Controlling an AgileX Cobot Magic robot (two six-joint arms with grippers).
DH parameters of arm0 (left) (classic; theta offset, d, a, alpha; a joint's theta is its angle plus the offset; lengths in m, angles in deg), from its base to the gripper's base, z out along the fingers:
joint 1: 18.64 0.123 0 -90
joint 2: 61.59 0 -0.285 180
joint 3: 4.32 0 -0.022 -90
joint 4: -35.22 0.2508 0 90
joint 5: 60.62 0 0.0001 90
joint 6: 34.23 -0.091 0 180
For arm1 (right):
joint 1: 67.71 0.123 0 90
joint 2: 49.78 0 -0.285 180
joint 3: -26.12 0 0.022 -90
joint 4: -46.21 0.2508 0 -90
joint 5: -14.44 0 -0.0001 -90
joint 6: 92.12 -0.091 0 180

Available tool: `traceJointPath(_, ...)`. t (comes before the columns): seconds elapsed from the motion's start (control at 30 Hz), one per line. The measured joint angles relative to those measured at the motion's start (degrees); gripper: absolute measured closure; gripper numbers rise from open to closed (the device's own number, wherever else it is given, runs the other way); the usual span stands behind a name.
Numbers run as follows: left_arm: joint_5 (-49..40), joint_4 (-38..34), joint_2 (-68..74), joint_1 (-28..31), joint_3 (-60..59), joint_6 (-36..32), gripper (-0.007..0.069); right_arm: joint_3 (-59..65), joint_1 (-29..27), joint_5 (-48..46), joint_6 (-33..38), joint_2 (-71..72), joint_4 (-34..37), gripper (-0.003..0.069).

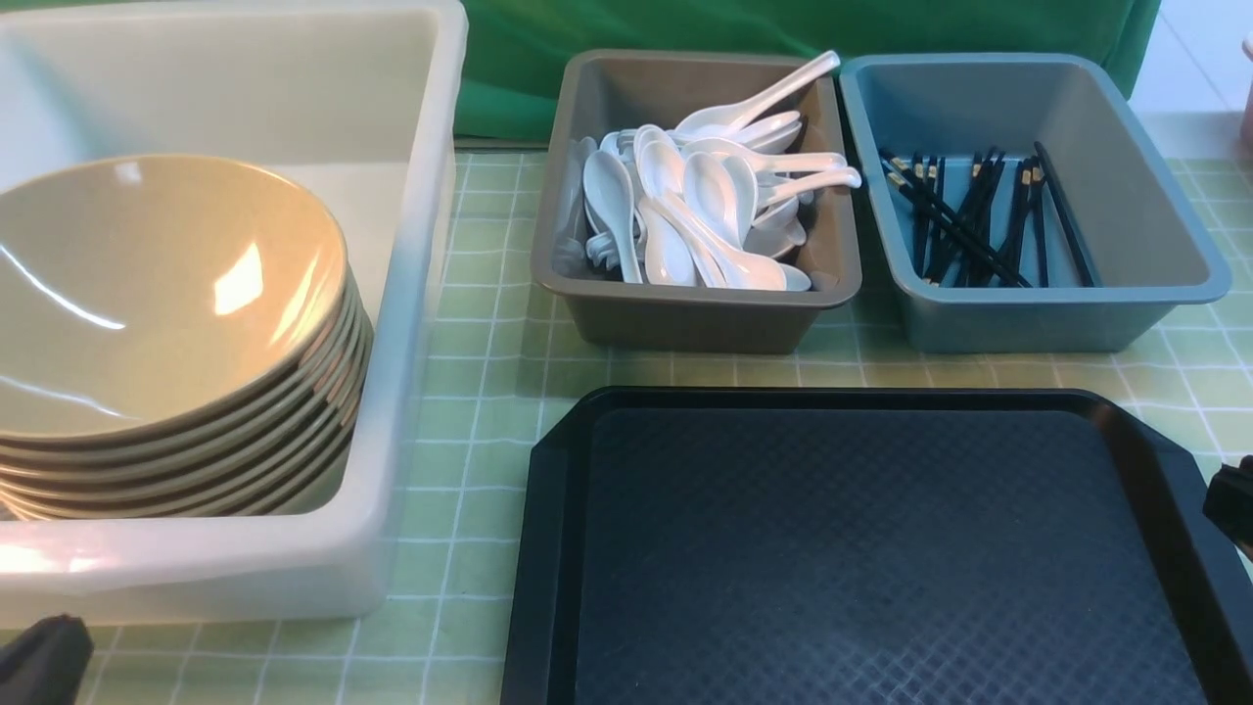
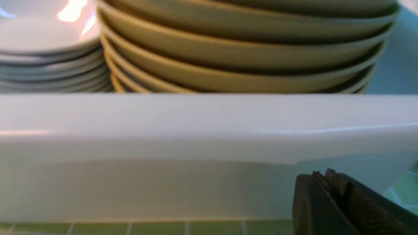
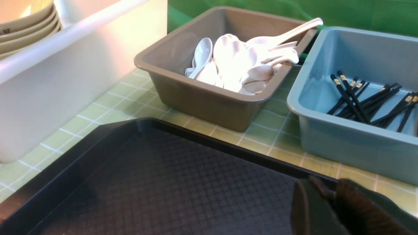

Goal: On green table put chopsticks spoon bowls plates into blue grey white boxes.

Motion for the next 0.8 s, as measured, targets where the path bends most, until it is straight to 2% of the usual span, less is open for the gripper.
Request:
traceJointPath(0.17, 3.21, 0.0, -0.05, 2.85, -3.45, -0.32, 0.0627, 0.07, 0.0, 0.0, 0.0, 0.0, 0.0, 0.0535)
traceJointPath(0.33, 6.99, -0.34, -0.05, 3.22, -4.11, -0.32, 0.0627, 0.07, 0.0, 0.0, 0.0, 0.0, 0.0, 0.0531)
traceJointPath(0.8, 7.58, -1.87, -0.05, 2.73, -4.28, -0.32, 0.0627, 0.07, -0.92, -0.31, 0.0, 0.08, 0.0, 0.0526)
